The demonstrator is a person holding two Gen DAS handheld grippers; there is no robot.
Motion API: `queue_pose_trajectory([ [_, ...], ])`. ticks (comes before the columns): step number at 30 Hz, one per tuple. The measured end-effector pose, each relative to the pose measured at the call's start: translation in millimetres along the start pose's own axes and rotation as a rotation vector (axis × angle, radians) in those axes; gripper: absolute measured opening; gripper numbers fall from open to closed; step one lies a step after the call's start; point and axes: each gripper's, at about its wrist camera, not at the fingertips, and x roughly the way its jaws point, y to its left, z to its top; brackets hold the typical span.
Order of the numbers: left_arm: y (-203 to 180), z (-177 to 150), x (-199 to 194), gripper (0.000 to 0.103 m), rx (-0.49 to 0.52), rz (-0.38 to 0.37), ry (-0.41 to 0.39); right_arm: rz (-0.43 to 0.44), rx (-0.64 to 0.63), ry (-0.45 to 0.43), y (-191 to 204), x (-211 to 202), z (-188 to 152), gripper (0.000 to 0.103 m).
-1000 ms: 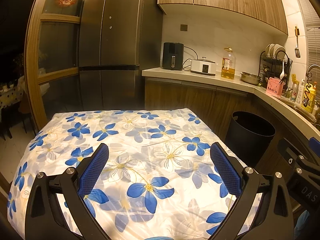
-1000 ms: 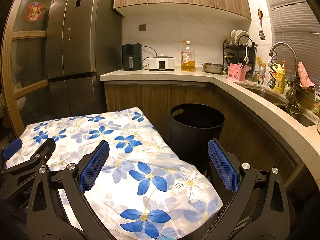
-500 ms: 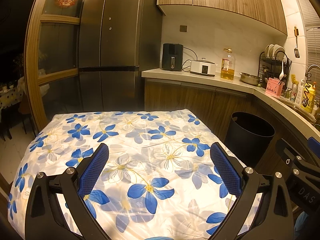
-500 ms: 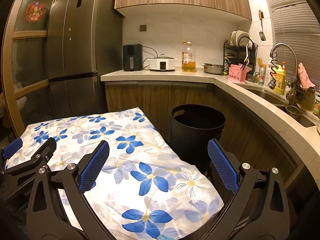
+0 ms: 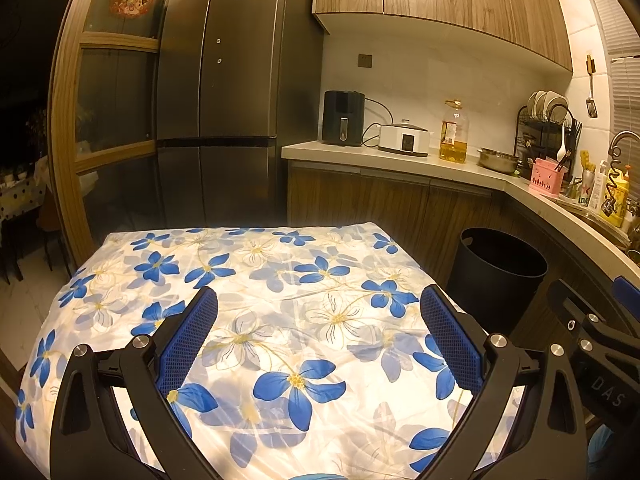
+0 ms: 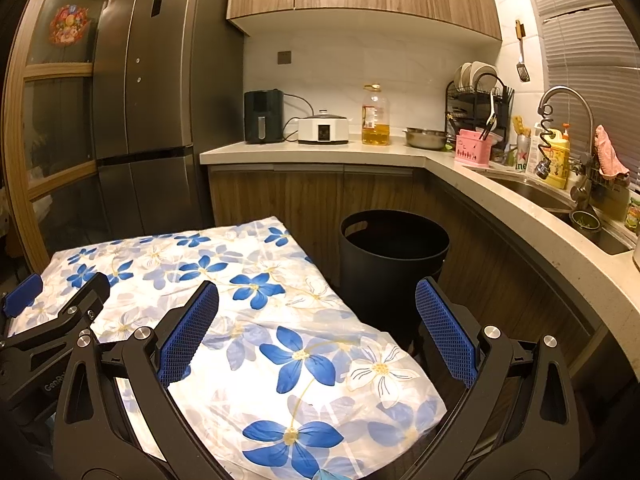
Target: Collect trash
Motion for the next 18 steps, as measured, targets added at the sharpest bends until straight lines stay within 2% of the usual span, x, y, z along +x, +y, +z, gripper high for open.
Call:
queue_pose_trajectory([
  [18,-0.3,-0.2,0.1,0.097,0.003,-0.005,0.001,-0.001,0.006,0.003,-1.4,1.0,0.6,0.098],
])
